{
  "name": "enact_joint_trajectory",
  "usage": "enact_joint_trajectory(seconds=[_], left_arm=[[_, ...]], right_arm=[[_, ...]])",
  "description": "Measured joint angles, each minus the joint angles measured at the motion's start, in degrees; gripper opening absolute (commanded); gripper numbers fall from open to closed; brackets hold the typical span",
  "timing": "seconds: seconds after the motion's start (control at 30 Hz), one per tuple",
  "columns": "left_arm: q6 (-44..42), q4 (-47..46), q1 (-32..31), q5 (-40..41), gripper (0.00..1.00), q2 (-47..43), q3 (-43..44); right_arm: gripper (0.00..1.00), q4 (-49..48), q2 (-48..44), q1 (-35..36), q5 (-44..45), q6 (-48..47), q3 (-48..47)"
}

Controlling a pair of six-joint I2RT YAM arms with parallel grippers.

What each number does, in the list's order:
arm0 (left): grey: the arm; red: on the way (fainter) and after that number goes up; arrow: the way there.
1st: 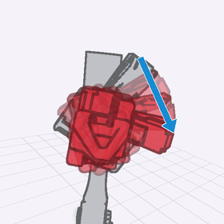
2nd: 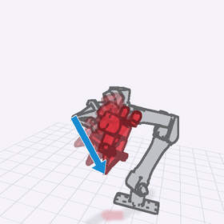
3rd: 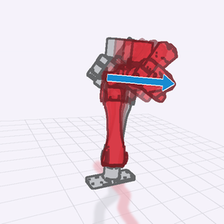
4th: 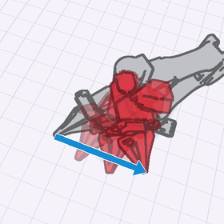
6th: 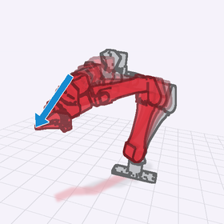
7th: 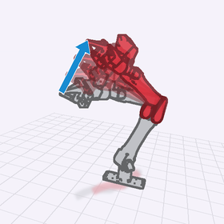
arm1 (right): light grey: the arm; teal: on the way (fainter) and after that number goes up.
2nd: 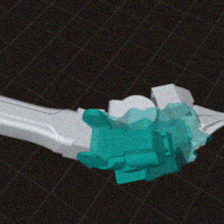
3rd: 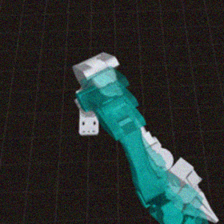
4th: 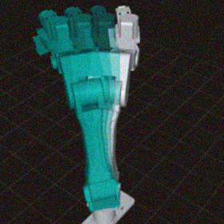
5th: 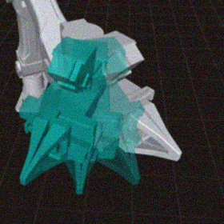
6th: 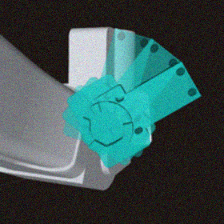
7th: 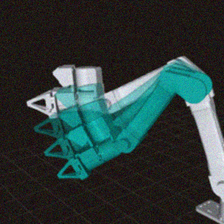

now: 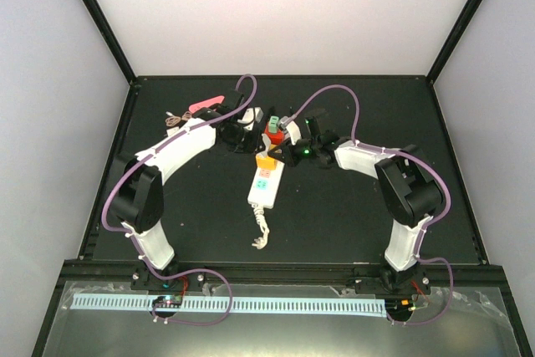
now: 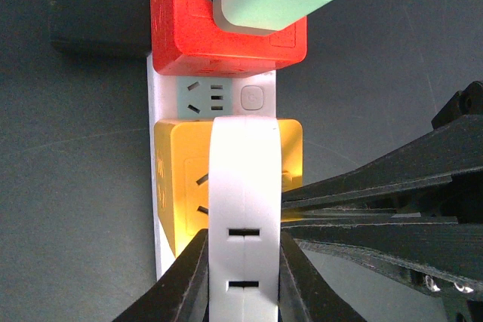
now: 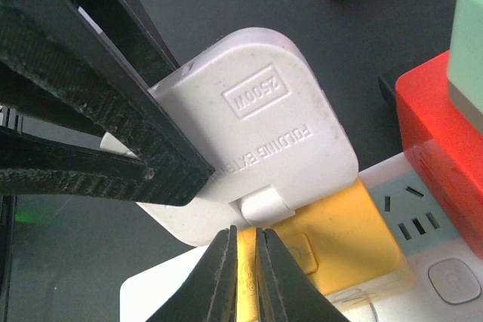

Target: Pull the plug off the socket

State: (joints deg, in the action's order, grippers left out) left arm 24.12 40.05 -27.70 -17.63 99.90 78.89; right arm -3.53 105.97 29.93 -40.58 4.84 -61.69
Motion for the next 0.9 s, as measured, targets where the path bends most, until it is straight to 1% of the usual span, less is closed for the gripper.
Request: enact_joint_trajectory(seconds=[0.47, 0.77, 0.9], left_arm=[[2.56, -0.02, 0.31, -0.98, 0.02, -0.92, -0.02], [2.36, 0.11, 1.05, -2.71, 0.02, -7.26, 0.0], [0.83, -0.26, 2.1, -4.09, 0.02, -9.9, -0.85]], right_arm=[[0.11, 0.0, 0.55, 0.0, 0.04, -1.16, -0.48], [0.11, -0.04, 0.83, 0.0, 0.11, -1.55, -0.7], [0.13, 0.0, 0.7, 0.0, 0.07, -1.79, -0.7]])
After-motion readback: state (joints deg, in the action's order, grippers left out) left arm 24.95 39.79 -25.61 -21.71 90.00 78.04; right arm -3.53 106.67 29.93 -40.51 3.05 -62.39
